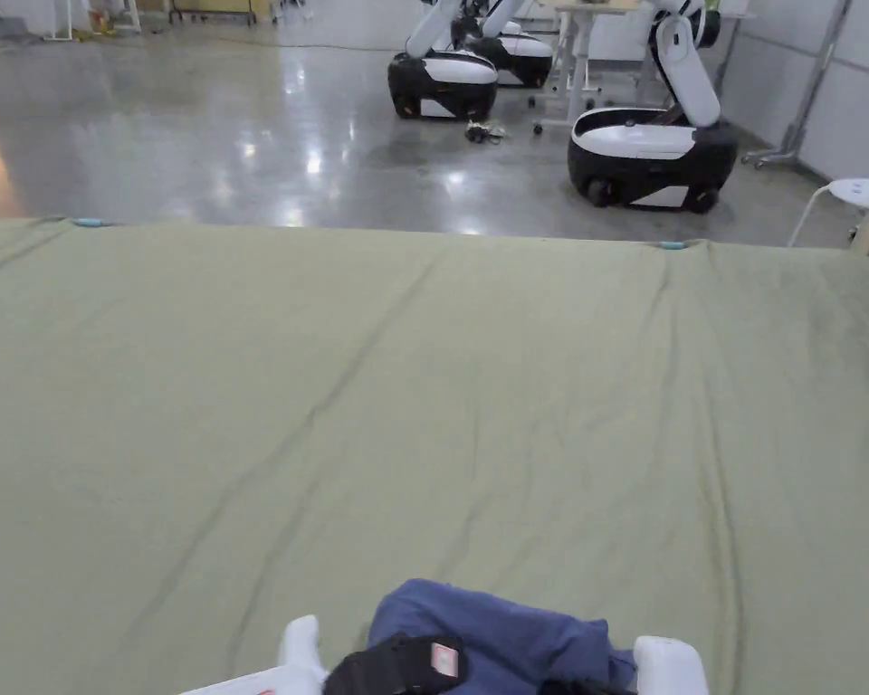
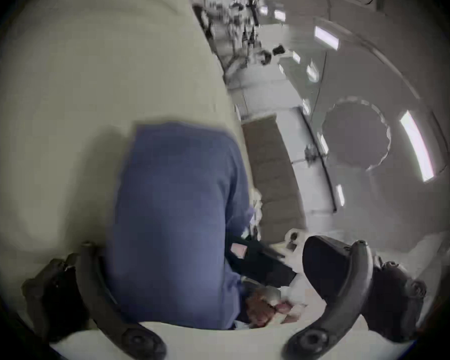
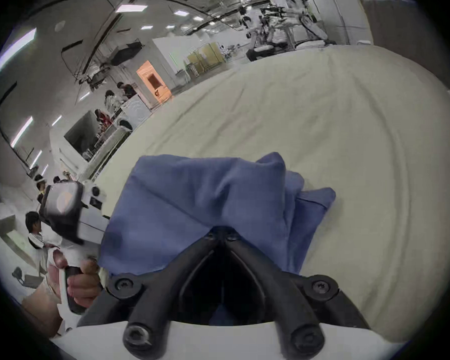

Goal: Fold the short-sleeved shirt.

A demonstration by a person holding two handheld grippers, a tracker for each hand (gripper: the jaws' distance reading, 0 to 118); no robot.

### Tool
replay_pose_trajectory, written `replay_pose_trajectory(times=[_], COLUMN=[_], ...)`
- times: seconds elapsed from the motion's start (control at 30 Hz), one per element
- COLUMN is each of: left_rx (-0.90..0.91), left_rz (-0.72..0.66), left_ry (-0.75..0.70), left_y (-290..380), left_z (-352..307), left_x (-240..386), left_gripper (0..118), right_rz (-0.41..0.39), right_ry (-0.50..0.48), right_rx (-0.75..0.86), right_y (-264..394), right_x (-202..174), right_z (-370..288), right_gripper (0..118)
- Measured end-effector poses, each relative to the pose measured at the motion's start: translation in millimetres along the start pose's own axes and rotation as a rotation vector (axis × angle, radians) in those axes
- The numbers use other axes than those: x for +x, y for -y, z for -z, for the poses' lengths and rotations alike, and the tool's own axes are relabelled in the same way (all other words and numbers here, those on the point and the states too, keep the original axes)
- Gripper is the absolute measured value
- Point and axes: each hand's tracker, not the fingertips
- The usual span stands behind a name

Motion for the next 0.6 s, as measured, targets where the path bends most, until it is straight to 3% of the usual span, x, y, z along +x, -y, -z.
replay_pose_trajectory(times=[0.1, 0.13, 0.17, 0.2, 0.23, 0.37, 0.6], left_rx=[-0.012, 0.026, 0.025, -0.016, 0.005, 0.056, 0.262], left_rz=[0.229, 0.226, 0.221, 0.107, 0.068, 0.120, 0.069], left_ry=[-0.293, -0.406, -0.449, -0.298, -0.285, -0.325, -0.527], left_y=[-0.5, -3.2, -4.1, -4.6, -7.0, -22.3, -99.6], left_z=[15.7, 14.1, 8.9, 5.1, -1.2, -52.3, -267.5], left_x=[24.1, 25.1, 17.1, 10.2, 11.0, 12.6, -27.1], left_gripper=[91, 25, 21, 21, 21, 21, 21], right_rz=[0.009, 0.012, 0.016, 0.017, 0.001, -0.091, -0.110], right_ry=[-0.009, -0.012, -0.036, -0.044, -0.035, -0.062, -0.134], right_rx=[0.008, 0.011, 0.021, 0.023, 0.027, 0.049, 0.071], right_y=[-0.3, -0.5, -0.9, -0.9, -0.6, -4.9, -21.2], right_x=[2.4, 2.7, 2.4, 0.3, -4.7, -33.7, -77.4], right_z=[-1.4, -3.0, -5.2, -6.3, -8.9, -20.1, -22.8], right_gripper=[5, 5, 5, 5, 5, 5, 5])
